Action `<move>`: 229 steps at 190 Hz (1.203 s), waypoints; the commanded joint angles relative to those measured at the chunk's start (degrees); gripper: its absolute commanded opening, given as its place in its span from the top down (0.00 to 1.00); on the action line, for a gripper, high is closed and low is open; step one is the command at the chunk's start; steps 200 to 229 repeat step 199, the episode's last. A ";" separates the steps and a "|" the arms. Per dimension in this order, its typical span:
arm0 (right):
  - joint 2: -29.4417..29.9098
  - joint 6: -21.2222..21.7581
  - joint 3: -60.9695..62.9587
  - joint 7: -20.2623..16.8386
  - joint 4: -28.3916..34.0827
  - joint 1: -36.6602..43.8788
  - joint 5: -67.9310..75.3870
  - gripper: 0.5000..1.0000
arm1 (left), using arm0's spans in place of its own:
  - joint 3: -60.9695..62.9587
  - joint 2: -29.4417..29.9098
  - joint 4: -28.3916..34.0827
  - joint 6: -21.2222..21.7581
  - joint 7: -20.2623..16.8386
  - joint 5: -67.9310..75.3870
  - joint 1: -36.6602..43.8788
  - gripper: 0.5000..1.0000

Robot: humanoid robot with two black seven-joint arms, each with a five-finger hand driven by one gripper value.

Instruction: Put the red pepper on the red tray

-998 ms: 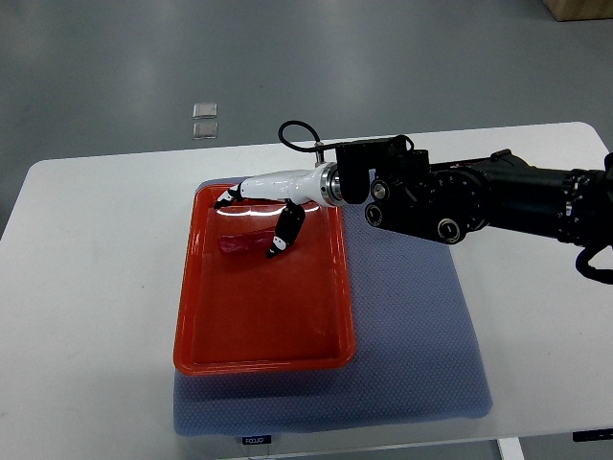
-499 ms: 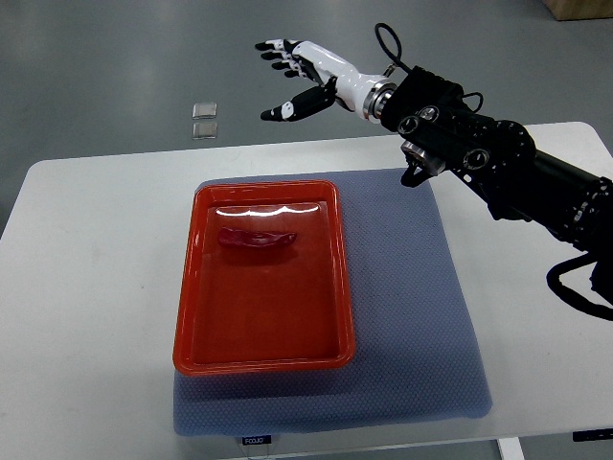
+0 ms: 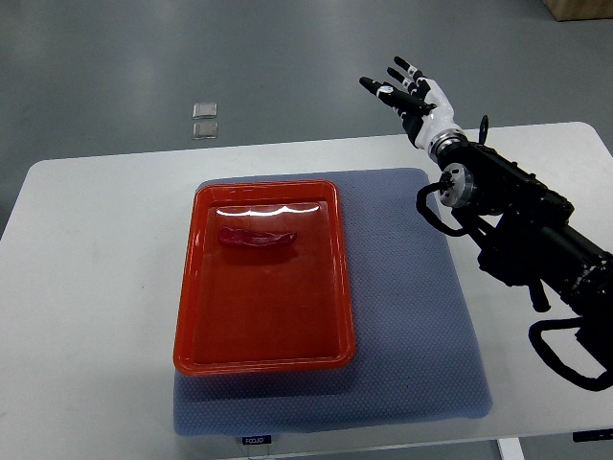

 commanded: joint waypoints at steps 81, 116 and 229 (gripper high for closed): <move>-0.44 1.87 6.25 2.28 0.28 -4.23 4.92 0.17 | 0.00 0.00 0.00 0.01 0.00 -0.02 0.08 0.00; -0.97 1.96 5.37 2.37 0.28 -4.06 4.13 0.17 | 0.00 0.00 0.00 0.01 0.00 -0.02 -0.01 0.00; -1.67 1.43 5.54 2.46 0.19 -4.06 4.13 0.17 | 0.00 0.00 0.00 0.01 0.00 -0.02 -0.01 0.00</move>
